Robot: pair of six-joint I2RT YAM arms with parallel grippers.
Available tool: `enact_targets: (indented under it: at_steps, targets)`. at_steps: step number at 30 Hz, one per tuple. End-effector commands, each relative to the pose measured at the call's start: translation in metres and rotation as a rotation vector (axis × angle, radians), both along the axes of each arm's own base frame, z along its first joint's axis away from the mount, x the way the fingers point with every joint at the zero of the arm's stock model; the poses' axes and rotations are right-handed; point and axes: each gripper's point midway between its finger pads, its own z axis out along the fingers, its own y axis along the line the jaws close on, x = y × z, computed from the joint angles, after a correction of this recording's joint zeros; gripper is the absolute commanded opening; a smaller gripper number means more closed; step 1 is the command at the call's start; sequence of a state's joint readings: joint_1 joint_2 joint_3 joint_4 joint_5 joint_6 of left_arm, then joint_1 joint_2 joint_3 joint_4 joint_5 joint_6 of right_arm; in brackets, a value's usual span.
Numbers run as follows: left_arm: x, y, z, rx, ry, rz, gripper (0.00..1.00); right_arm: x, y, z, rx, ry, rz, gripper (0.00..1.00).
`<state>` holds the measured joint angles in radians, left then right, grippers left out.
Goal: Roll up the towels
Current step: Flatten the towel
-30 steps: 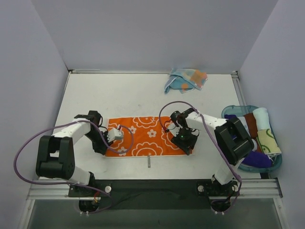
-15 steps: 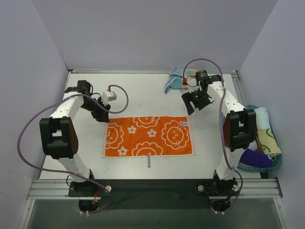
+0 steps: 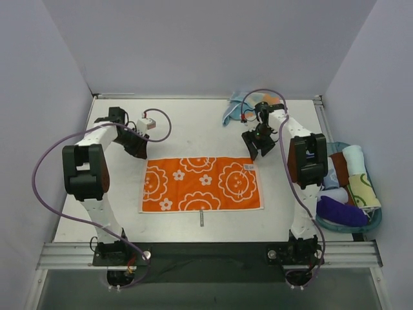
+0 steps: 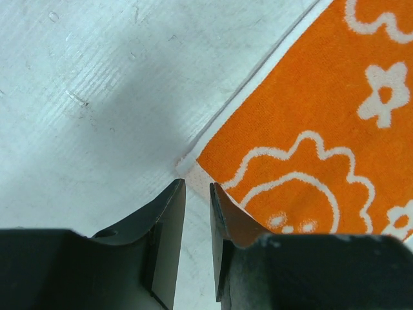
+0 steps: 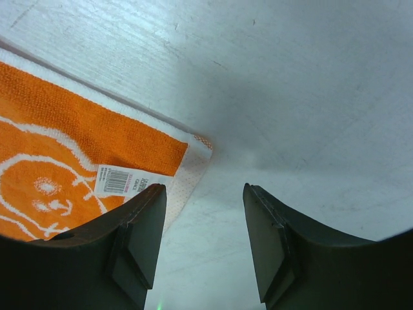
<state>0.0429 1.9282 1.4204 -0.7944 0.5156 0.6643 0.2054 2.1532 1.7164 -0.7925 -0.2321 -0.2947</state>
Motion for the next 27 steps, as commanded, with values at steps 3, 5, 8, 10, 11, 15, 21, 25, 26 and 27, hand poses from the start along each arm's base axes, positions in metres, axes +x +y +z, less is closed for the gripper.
enact_targets:
  at_steps: [3,5,8,10,11,15,21,25,26,27]
  targets:
    - [0.021,-0.002,-0.005,0.042,-0.044,0.005,0.33,0.002,0.002,0.0,-0.02,0.014,-0.009,0.51]
    - [0.021,-0.003,-0.009,0.053,-0.041,0.001,0.33,0.001,0.002,-0.003,-0.027,0.024,-0.005,0.51]
    - [0.019,0.0,-0.015,0.076,-0.034,0.006,0.35,0.0,0.003,-0.008,-0.037,0.032,0.0,0.52]
    - [0.017,-0.009,-0.02,0.096,-0.035,-0.026,0.38,-0.002,0.004,-0.011,-0.048,0.034,0.012,0.52]
    - [0.017,-0.01,-0.023,0.103,-0.035,-0.028,0.4,-0.002,0.004,-0.013,-0.051,0.036,0.013,0.52]
    - [0.018,-0.01,-0.026,0.124,-0.041,-0.034,0.45,-0.004,0.005,-0.019,-0.069,0.041,0.024,0.52]
    - [0.02,-0.007,-0.027,0.161,-0.055,-0.043,0.45,-0.003,0.008,-0.02,-0.064,0.036,0.026,0.5]
    - [0.017,-0.006,-0.03,0.171,-0.05,-0.052,0.45,0.001,0.011,-0.011,-0.048,0.011,0.017,0.5]
    - [0.016,-0.007,-0.031,0.173,-0.049,-0.057,0.45,0.003,0.011,-0.007,-0.046,-0.002,0.015,0.49]
    - [0.017,-0.006,-0.032,0.179,-0.05,-0.059,0.45,0.004,0.013,-0.006,-0.043,-0.008,0.018,0.5]
